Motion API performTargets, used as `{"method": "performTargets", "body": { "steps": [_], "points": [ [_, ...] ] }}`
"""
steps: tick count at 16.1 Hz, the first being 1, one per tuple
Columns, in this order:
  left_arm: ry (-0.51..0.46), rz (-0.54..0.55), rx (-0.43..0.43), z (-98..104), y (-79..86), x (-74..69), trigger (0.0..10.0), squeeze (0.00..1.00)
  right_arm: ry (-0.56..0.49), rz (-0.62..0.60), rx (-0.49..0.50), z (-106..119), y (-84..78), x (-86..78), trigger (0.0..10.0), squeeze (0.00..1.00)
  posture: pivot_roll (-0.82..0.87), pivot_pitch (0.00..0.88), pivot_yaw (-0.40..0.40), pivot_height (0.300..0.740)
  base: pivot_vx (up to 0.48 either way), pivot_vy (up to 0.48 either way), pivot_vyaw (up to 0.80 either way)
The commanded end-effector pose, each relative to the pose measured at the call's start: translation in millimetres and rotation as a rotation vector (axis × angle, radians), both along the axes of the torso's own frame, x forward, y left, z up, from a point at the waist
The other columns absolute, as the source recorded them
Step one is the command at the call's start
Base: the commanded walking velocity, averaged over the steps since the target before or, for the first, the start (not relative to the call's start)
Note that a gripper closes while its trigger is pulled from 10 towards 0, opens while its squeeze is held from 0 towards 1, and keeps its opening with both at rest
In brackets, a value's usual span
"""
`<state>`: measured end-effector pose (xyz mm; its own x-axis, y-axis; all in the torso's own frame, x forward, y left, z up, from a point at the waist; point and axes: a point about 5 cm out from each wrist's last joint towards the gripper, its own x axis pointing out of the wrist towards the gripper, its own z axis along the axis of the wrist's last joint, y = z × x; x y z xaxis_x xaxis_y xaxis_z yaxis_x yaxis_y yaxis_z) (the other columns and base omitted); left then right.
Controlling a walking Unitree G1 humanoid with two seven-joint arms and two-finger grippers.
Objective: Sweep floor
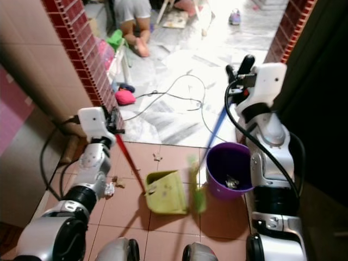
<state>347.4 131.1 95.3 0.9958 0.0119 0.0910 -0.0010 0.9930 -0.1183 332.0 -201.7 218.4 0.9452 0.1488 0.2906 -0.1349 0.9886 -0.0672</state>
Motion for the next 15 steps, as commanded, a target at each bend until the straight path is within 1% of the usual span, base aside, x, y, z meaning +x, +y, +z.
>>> {"method": "performTargets", "body": {
  "steps": [1,4,6,7,8,9,10,11,12,13,14,15],
  "points": [
    [-0.091,0.004,0.008,17.8,1.9,4.3,10.0,0.0,-0.071,-0.016,-0.014,11.2,-1.8,-3.0,10.0,0.0,-0.18,0.0,0.057,0.74,0.0,0.0,0.0],
    [-0.098,0.015,0.018,21.0,5.3,5.9,10.0,0.0,-0.055,-0.01,-0.02,3.1,0.0,-3.4,10.0,0.0,-0.18,0.0,0.055,0.74,0.0,0.0,0.0],
    [-0.104,0.021,0.016,22.4,6.5,5.8,10.0,0.0,-0.031,0.003,-0.058,-8.8,4.6,-4.3,10.0,0.0,-0.18,0.0,0.053,0.74,0.0,0.0,0.0],
    [-0.108,0.015,0.022,21.8,5.7,4.4,10.0,0.0,0.008,0.0,-0.061,-20.2,6.5,-4.3,10.0,0.0,-0.17,0.0,0.051,0.74,0.0,0.0,0.0],
    [-0.105,0.005,0.01,20.4,5.3,2.7,10.0,0.0,0.039,0.013,-0.061,-30.8,10.5,-6.0,10.0,0.0,-0.17,0.0,0.051,0.74,0.0,0.0,0.0],
    [-0.108,-0.006,-0.021,20.9,4.4,1.4,10.0,0.0,0.067,0.023,-0.061,-39.3,13.8,-8.1,10.0,0.0,-0.17,0.0,0.054,0.74,0.0,0.0,0.0],
    [-0.141,-0.009,-0.037,28.0,4.7,0.5,10.0,0.0,0.096,0.034,-0.066,-49.0,16.7,-11.1,10.0,0.0,-0.16,0.0,0.055,0.74,0.0,0.0,0.0],
    [-0.177,-0.002,-0.036,35.7,6.0,-0.2,10.0,0.0,0.114,0.039,-0.091,-56.0,17.6,-13.5,10.0,0.0,-0.16,0.0,0.055,0.74,0.0,0.0,0.0],
    [-0.216,0.011,-0.057,46.6,8.4,-0.5,10.0,0.0,0.129,0.04,-0.135,-65.0,17.7,-17.7,10.0,0.0,-0.15,0.0,0.052,0.74,0.0,0.0,0.0],
    [-0.235,0.012,-0.076,53.0,9.5,-0.8,10.0,0.0,0.142,0.045,-0.147,-70.5,18.2,-20.3,10.0,0.0,-0.15,0.0,0.05,0.74,0.0,0.0,0.0],
    [-0.273,-0.005,-0.11,67.4,10.3,-3.3,10.0,0.0,0.186,0.046,-0.148,-84.9,20.5,-26.5,10.0,0.0,-0.15,0.0,0.05,0.74,0.0,0.0,0.0],
    [-0.269,-0.046,-0.143,70.7,6.7,-4.9,10.0,0.0,0.199,0.048,-0.15,-90.3,23.1,-29.3,10.0,0.0,-0.15,0.0,0.05,0.74,0.0,0.0,0.0]
  ]
}}
